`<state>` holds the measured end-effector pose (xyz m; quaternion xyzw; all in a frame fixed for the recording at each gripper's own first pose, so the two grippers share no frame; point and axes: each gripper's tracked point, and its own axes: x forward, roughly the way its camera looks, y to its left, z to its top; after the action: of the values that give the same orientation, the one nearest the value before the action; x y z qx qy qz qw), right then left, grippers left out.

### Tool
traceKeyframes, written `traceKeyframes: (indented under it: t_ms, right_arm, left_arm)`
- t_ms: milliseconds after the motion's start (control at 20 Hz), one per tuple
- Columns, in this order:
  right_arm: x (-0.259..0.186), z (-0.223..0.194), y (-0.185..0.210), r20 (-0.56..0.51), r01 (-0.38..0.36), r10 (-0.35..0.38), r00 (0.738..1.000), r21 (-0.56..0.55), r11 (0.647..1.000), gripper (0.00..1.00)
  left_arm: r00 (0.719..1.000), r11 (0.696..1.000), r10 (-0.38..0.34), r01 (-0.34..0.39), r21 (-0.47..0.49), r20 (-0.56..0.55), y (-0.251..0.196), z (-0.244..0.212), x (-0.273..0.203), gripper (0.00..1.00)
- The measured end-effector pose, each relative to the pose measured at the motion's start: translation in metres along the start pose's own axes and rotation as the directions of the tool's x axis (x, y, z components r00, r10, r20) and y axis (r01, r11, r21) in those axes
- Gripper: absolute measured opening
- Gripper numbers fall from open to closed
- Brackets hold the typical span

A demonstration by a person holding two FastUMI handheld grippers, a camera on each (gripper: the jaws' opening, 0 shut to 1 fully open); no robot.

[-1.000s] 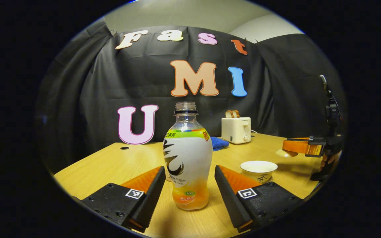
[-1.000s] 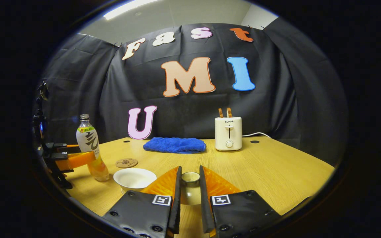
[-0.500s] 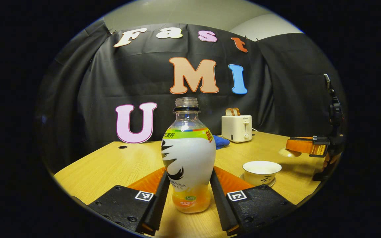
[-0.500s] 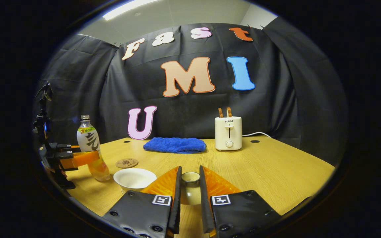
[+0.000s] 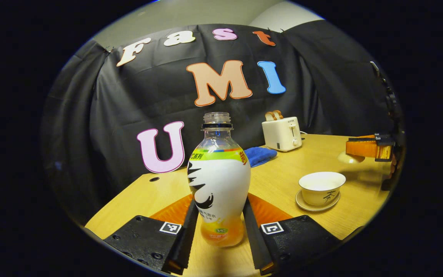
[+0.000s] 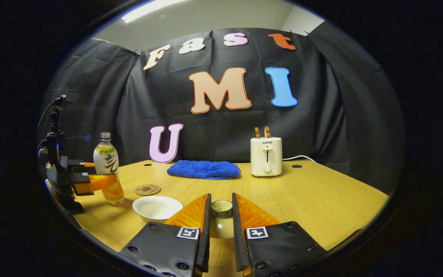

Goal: Open the teacup lid with one hand, grasp the water bottle and pour water into the teacup with the other hand; after pouring, place the water bottle on the coaster and then close the teacup lid.

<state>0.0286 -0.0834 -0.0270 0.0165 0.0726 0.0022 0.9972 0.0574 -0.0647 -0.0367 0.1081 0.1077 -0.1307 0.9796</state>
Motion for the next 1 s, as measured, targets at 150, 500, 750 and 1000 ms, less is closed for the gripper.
traceKeyframes:
  t_ms: [150, 500, 750, 1000]
  right_arm:
    - [0.000, 0.000, 0.000, -0.002, 0.001, -0.001, 1.000, 0.002, 1.000, 0.30]
    - [0.001, 0.000, 0.000, -0.002, -0.003, 0.003, 1.000, 0.001, 1.000, 0.30]
    - [0.001, -0.001, 0.000, -0.002, -0.007, 0.007, 1.000, 0.008, 1.000, 0.32]
    - [0.000, 0.000, 0.002, 0.000, -0.006, 0.006, 1.000, -0.001, 1.000, 0.32]
  left_arm:
    - [1.000, 0.996, -0.002, 0.000, 0.087, 0.013, 0.002, 0.009, 0.005, 0.60]
    - [0.998, 0.949, -0.055, 0.052, 0.310, 0.003, -0.010, 0.014, 0.015, 0.60]
    - [0.998, 0.884, -0.064, 0.060, 0.463, -0.007, -0.016, 0.013, 0.023, 0.60]
    - [0.999, 0.762, -0.042, 0.054, 0.646, -0.034, -0.012, 0.009, 0.029, 0.60]
